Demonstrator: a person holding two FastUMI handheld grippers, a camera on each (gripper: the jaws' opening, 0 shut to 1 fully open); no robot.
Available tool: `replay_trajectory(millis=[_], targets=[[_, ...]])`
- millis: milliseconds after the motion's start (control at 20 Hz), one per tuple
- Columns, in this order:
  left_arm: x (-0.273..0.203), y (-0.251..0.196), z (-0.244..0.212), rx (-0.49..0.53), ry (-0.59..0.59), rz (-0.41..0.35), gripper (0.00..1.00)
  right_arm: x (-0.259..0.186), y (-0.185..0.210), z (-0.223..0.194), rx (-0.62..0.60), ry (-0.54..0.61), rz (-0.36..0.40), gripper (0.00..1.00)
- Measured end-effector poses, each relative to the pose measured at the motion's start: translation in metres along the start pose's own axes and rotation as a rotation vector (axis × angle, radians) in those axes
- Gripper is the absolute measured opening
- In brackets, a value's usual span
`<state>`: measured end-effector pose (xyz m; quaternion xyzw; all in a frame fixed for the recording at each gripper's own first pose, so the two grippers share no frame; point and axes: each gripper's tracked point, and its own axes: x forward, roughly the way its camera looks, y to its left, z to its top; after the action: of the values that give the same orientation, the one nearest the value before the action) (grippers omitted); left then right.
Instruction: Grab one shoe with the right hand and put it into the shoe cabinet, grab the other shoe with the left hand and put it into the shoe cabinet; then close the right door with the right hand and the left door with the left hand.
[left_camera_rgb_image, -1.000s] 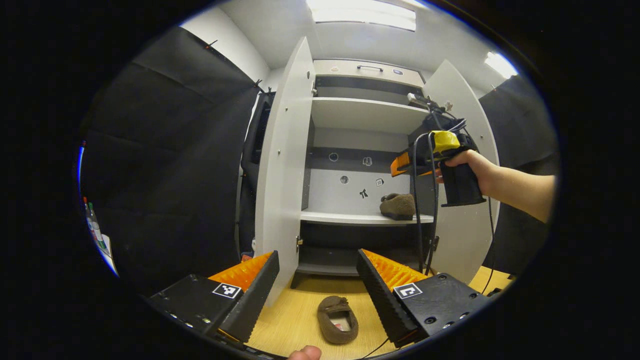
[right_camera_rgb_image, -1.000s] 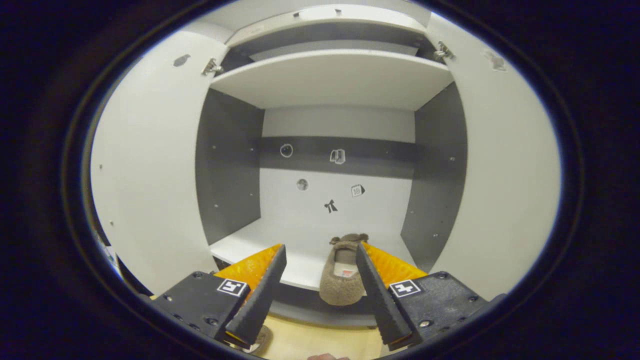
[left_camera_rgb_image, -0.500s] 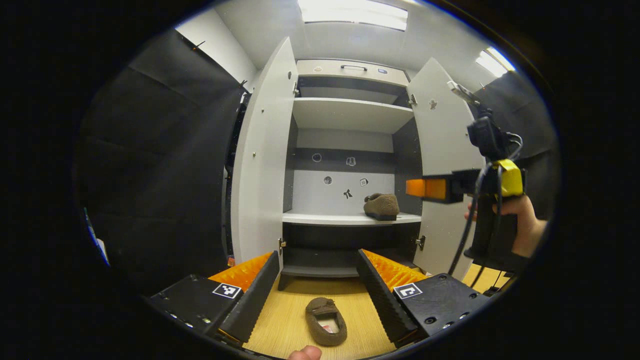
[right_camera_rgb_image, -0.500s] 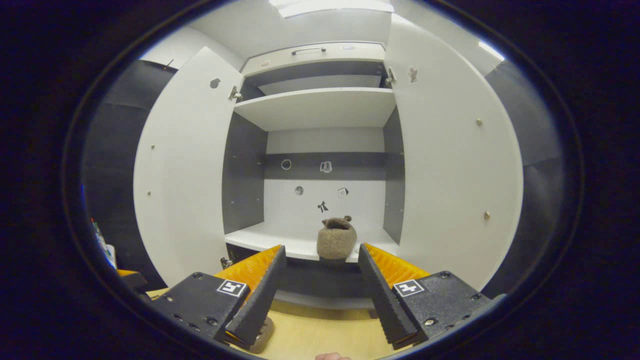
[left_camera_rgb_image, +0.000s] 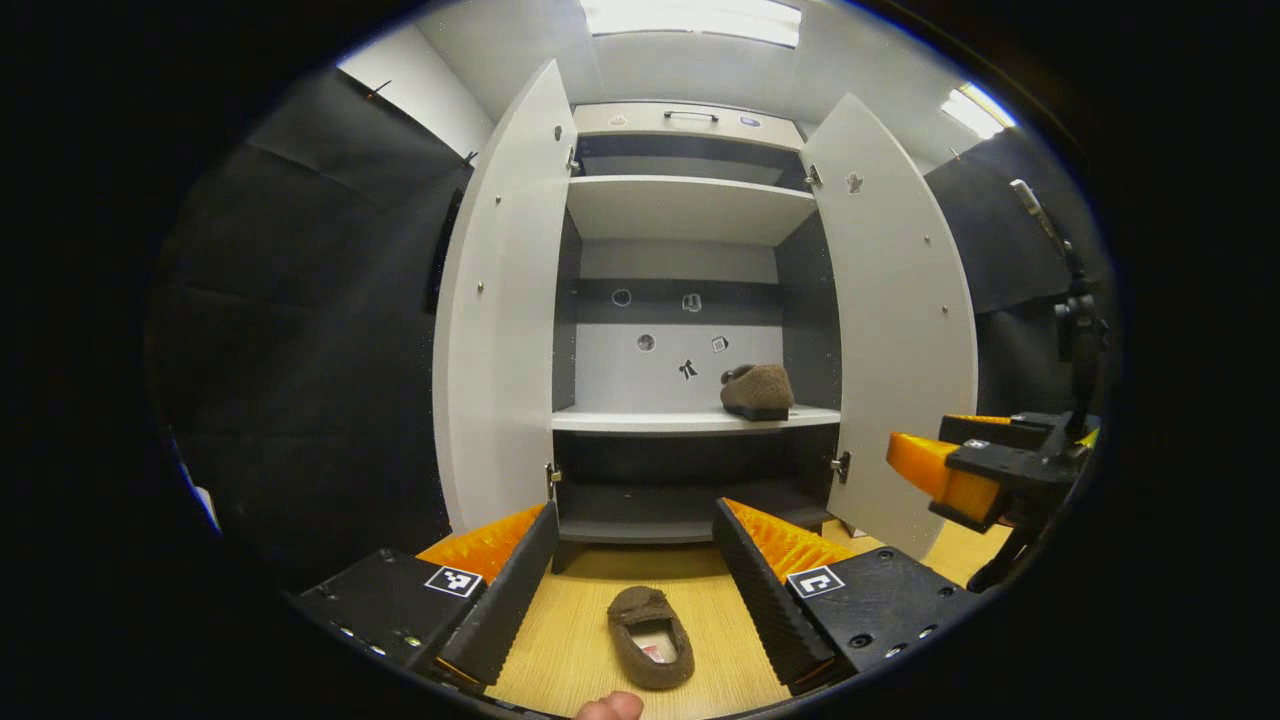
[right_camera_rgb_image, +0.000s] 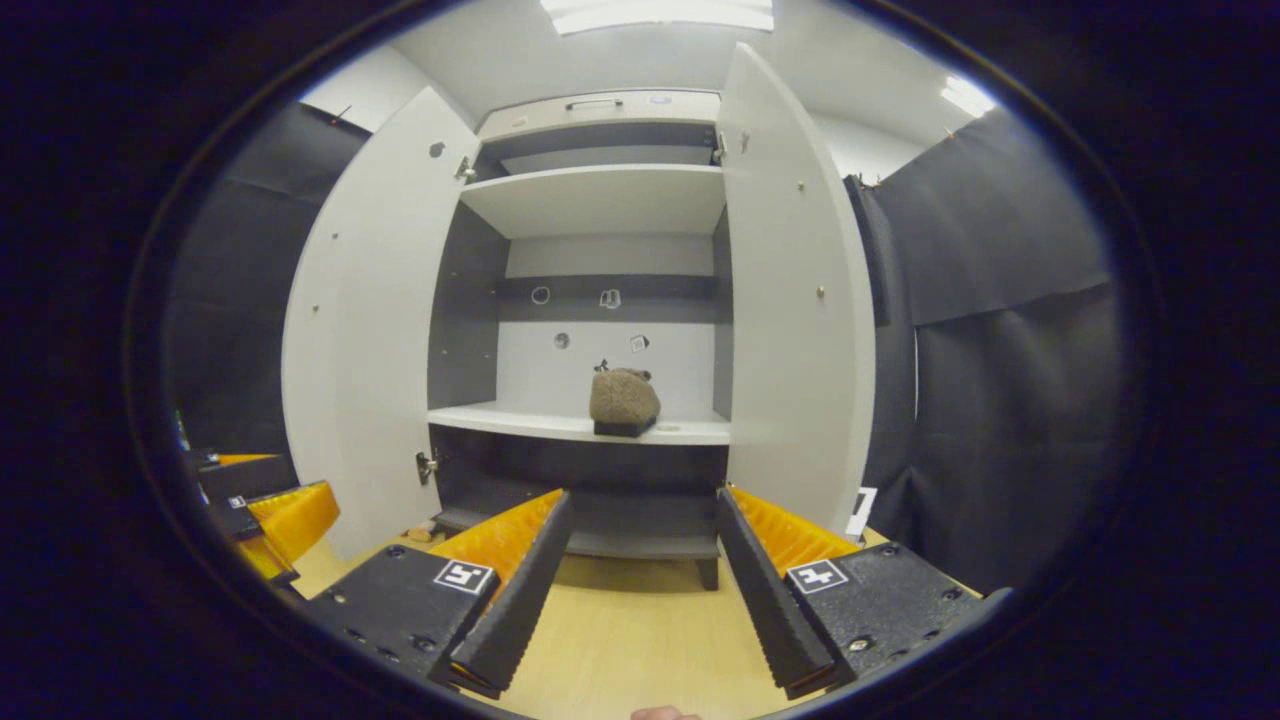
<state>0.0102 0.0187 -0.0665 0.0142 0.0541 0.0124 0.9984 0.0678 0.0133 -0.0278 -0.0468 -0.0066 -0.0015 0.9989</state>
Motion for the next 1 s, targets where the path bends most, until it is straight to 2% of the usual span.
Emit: replay_trajectory(millis=[150, 300, 450, 550, 650, 800, 950, 1000], targets=[[0.012, -0.004, -0.037, 0.001, 0.109, -0.02, 0.95, -0.016, -0.004, -0.019, -0.033, 0.071, 0.006, 0.92], [0.036, -0.001, -0.071, -0.009, 0.195, -0.05, 0.95, -0.025, -0.012, -0.015, -0.014, 0.072, -0.003, 0.92], [0.053, 0.009, -0.127, -0.057, 0.358, -0.05, 0.95, -0.032, -0.016, -0.016, 0.018, 0.082, -0.014, 0.92], [0.062, 0.01, -0.173, -0.118, 0.499, -0.068, 0.95, -0.035, -0.02, -0.015, 0.01, 0.07, -0.027, 0.92], [0.061, 0.013, -0.206, -0.166, 0.604, -0.051, 0.93, -0.039, -0.024, -0.015, -0.006, 0.067, -0.034, 0.92], [0.062, 0.02, -0.24, -0.182, 0.688, -0.008, 0.93, -0.044, -0.029, -0.021, 0.005, 0.078, -0.055, 0.92], [0.067, 0.02, -0.262, -0.169, 0.737, 0.0, 0.93, -0.045, -0.039, -0.031, 0.019, 0.11, -0.084, 0.92], [0.068, 0.019, -0.268, -0.176, 0.745, 0.006, 0.9, -0.045, -0.043, -0.036, 0.016, 0.123, -0.096, 0.92]])
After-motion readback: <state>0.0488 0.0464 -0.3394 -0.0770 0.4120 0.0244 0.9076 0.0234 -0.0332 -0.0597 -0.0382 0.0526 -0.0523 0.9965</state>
